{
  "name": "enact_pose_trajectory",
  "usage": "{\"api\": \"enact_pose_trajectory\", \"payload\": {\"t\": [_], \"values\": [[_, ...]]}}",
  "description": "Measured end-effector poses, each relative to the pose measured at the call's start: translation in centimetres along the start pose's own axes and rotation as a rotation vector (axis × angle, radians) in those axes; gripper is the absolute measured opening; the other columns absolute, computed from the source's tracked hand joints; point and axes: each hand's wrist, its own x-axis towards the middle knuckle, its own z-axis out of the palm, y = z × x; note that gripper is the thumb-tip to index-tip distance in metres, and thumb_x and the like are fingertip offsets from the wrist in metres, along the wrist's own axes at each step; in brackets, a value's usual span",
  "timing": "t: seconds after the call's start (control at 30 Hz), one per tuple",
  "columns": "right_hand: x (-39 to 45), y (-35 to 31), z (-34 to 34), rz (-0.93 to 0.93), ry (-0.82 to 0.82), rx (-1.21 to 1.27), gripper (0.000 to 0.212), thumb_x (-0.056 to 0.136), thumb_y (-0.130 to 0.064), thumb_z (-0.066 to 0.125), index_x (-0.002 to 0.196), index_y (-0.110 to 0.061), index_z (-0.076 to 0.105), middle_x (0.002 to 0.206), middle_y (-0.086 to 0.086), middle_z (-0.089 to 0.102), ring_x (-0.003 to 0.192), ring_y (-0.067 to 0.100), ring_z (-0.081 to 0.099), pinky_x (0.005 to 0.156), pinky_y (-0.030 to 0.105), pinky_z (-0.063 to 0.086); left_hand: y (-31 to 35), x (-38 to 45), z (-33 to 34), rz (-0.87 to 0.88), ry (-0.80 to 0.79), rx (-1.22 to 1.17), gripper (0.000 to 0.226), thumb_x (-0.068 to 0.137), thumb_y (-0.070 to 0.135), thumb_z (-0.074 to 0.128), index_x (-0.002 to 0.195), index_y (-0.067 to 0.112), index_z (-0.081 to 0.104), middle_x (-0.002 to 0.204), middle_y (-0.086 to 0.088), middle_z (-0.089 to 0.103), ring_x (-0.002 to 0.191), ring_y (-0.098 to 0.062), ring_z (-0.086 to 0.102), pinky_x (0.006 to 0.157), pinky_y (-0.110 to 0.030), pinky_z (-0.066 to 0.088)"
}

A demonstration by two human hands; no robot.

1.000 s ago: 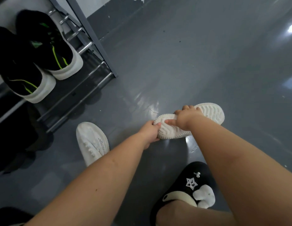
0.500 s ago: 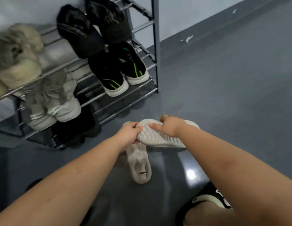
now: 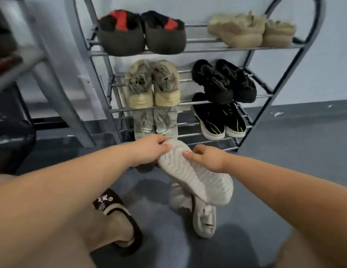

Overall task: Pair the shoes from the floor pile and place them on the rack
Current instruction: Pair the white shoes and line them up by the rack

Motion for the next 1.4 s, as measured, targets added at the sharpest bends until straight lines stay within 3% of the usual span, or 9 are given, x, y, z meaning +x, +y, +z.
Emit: {"api": "enact_pose_trajectory", "payload": {"t": [0.13,0.4,0.6,0.77,0.9,1.07,1.2,1.27,1.4], "values": [[-2.0,-1.2,-0.6,-0.023,0.049,-0.015,0.058,0.083,-0.071,0.042,0.101,-0.018,0.057,0.095,-0.001,0.062,0.088,0.018,0.057,0.077,0.031,0.043,0.5,-2.9,-1.1,0.048,-0.029,-0.089,0.025,0.097,0.022,0.048,0.119,0.015,0.058,0.104,0.002,0.065,0.096,-0.015,0.061,0.09,-0.034,0.051],[-1.9,-1.9,0.2,-0.045,0.274,0.264,0.05,0.084,-0.065,0.047,0.098,-0.019,0.059,0.085,-0.007,0.061,0.08,0.012,0.056,0.071,0.027,0.042,2.7,-3.4,-2.9,0.09,0.105,0.036,0.04,0.094,0.033,0.052,0.132,0.02,0.055,0.13,0.001,0.059,0.118,-0.016,0.054,0.105,-0.036,0.042],[-3.4,-2.5,-0.5,-0.232,0.462,0.28,0.026,0.089,-0.048,0.055,0.091,-0.022,0.056,0.076,-0.009,0.053,0.071,0.008,0.049,0.066,0.025,0.038,3.6,-4.2,-3.5,0.201,0.273,-0.321,0.033,0.084,0.025,0.068,0.117,0.023,0.061,0.108,0.006,0.063,0.094,-0.004,0.058,0.082,-0.013,0.046],[-4.2,-2.2,-1.3,-0.348,0.667,-0.007,0.067,0.071,-0.072,0.043,0.106,-0.017,0.058,0.096,-0.006,0.052,0.09,0.013,0.048,0.069,0.026,0.032,4.0,-4.0,-3.5,-0.155,0.009,-0.745,0.053,0.085,0.057,0.05,0.118,0.017,0.061,0.117,-0.006,0.064,0.107,-0.023,0.061,0.084,-0.037,0.052],[-4.1,-1.5,-1.0,-0.46,0.786,-0.158,0.064,0.072,-0.066,0.049,0.101,-0.011,0.061,0.093,0.003,0.056,0.087,0.024,0.052,0.072,0.028,0.036,3.2,-3.8,-2.7,-0.368,-0.192,-0.83,0.067,0.084,0.063,0.048,0.132,0.017,0.046,0.115,-0.019,0.06,0.098,-0.037,0.065,0.077,-0.041,0.057],[-4.3,-1.2,-0.9,-0.434,0.731,-0.169,0.069,0.068,-0.069,0.049,0.105,-0.011,0.061,0.097,0.0,0.055,0.092,0.022,0.052,0.075,0.023,0.031,3.4,-3.5,-2.1,-0.331,-0.126,-0.996,0.043,0.088,0.04,0.058,0.12,0.012,0.056,0.087,-0.012,0.065,0.055,-0.022,0.07,0.049,-0.029,0.059],[-5.1,-0.9,-1.0,-0.298,0.665,0.06,0.061,0.077,-0.055,0.065,0.12,-0.015,0.051,0.113,-0.005,0.049,0.106,0.013,0.046,0.09,0.022,0.034,3.2,-3.3,-1.6,-0.359,-0.106,-1.061,0.04,0.088,0.031,0.061,0.122,0.011,0.056,0.099,-0.011,0.065,0.082,-0.024,0.067,0.054,-0.035,0.06],[-5.6,-1.2,-1.1,-0.145,0.665,0.207,0.05,0.08,-0.055,0.061,0.11,-0.017,0.05,0.101,-0.005,0.05,0.093,0.013,0.049,0.076,0.024,0.039,3.2,-3.3,-1.2,-0.359,-0.089,-1.075,0.041,0.088,0.029,0.062,0.124,0.009,0.055,0.106,-0.011,0.064,0.09,-0.024,0.064,0.061,-0.038,0.059],[-6.7,-3.0,-1.0,0.274,0.184,0.868,0.06,0.081,-0.069,0.047,0.104,-0.014,0.047,0.093,0.011,0.058,0.073,0.023,0.055,0.062,0.027,0.048,3.7,-3.6,0.3,-0.328,-0.051,-1.092,0.032,0.09,0.024,0.059,0.119,0.009,0.056,0.098,-0.008,0.064,0.086,-0.021,0.063,0.075,-0.037,0.058]]}}
